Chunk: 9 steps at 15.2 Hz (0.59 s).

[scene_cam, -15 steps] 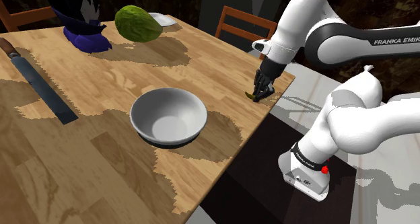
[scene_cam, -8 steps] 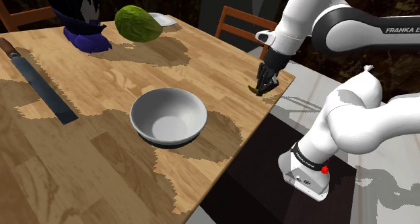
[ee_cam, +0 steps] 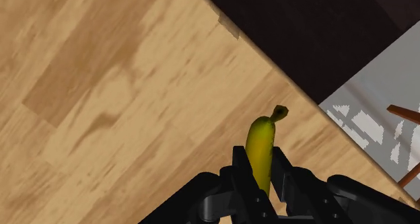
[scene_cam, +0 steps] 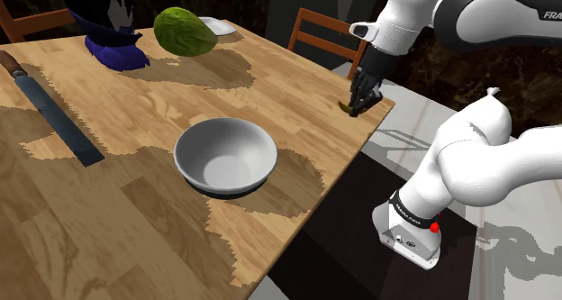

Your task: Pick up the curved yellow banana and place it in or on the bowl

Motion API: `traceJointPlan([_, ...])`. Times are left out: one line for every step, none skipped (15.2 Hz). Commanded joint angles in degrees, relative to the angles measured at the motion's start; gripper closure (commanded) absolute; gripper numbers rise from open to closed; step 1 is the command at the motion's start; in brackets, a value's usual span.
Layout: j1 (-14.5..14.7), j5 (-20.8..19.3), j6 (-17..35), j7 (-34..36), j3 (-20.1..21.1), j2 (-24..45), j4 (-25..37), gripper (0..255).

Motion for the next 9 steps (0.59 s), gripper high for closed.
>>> traceJointPlan([0.04,0.06,-1.39,-0.01,0.05,0.23,1.6,255])
traceJointPlan([0.06,0.09,-2.13,0.0,0.09,0.3,2.41,255])
traceJointPlan([0.08,0.12,-2.86,0.0,0.12,0.38,3.22,255])
traceJointPlan([0.1,0.16,-3.58,0.01,0.15,0.48,4.04,255])
traceJointPlan([0.12,0.19,-4.3,0.01,0.19,0.59,4.86,255])
traceJointPlan([0.14,0.22,-5.02,0.01,0.22,0.71,5.7,255])
traceJointPlan([0.16,0.25,-5.73,0.02,0.25,0.84,6.54,255])
traceJointPlan([0.17,0.29,-6.43,0.02,0.28,0.98,7.39,255])
traceJointPlan([0.19,0.32,-7.13,0.02,0.31,1.14,8.24,255])
